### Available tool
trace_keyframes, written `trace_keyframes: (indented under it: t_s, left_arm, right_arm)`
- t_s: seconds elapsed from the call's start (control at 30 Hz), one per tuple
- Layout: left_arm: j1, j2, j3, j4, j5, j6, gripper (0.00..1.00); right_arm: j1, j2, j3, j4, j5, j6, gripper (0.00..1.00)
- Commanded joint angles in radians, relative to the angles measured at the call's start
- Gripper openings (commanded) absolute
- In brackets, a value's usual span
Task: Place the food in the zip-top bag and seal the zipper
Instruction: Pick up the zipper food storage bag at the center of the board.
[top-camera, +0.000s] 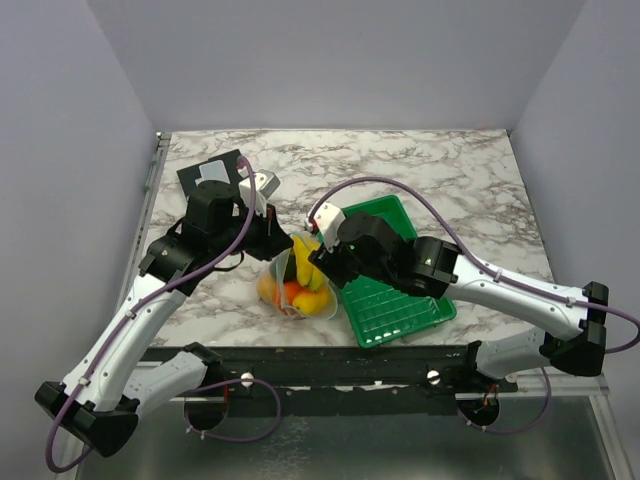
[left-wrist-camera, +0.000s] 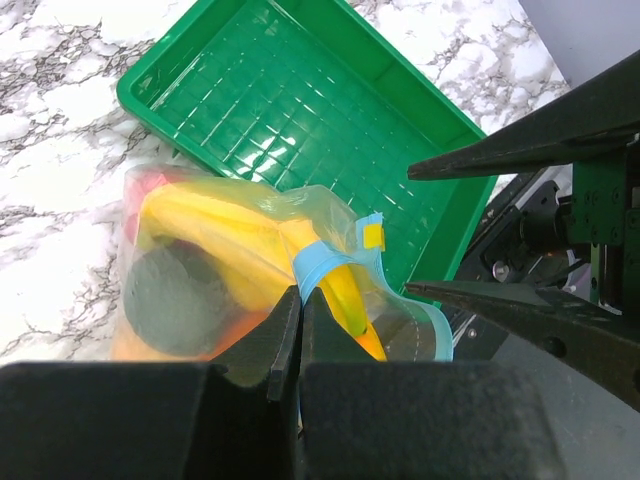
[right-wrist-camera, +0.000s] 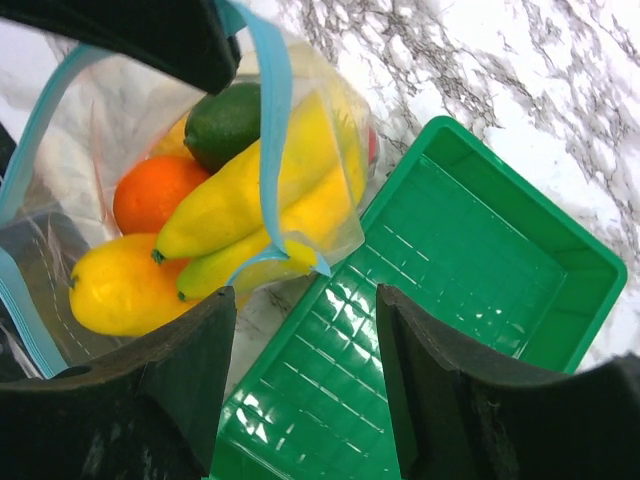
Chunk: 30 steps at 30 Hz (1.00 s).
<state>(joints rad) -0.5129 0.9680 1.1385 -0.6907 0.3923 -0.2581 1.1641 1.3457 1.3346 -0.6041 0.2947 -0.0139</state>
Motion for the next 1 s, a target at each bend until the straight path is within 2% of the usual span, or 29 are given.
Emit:
trace_keyframes:
  t_s: [0.0, 0.17, 0.43, 0.7, 0.77, 0.87, 0.97]
  left_arm:
    - [-0.003, -0.036, 0.005, 0.016, 0.028, 0.02, 0.0]
    - [-0.003, -0.047, -0.001, 0.016, 0.046, 0.022, 0.0]
    - [-0.024, -0.052, -0.001, 0.013, 0.079, 0.023, 0.0]
    - [-0.038, -0.05, -0.006, 0.009, 0.119, 0.021, 0.0]
    - [-0.041, -0.049, -0.008, 0.01, 0.126, 0.021, 0.0]
    - [-0.042, -0.047, -0.008, 0.008, 0.132, 0.019, 0.0]
    - [-0.042, -0.045, -0.008, 0.008, 0.143, 0.018, 0.0]
  right_arm:
    - [-0.014, -0.043, -0.007, -0.048, -0.094, -0.168, 0.63]
    - [-0.024, -0.101, -0.054, -0.017, -0.212, -0.29, 0.63]
    - [-0.026, -0.169, -0.154, 0.073, -0.275, -0.504, 0.62]
    - [-0.039, -0.168, -0.188, 0.139, -0.352, -0.626, 0.62]
    - [-0.047, -0.158, -0.188, 0.145, -0.358, -0.643, 0.58]
    - [-0.058, -0.152, -0.2, 0.172, -0.359, -0.661, 0.37]
    - [-0.071, -0.145, -0.203, 0.18, -0.387, -0.666, 0.36]
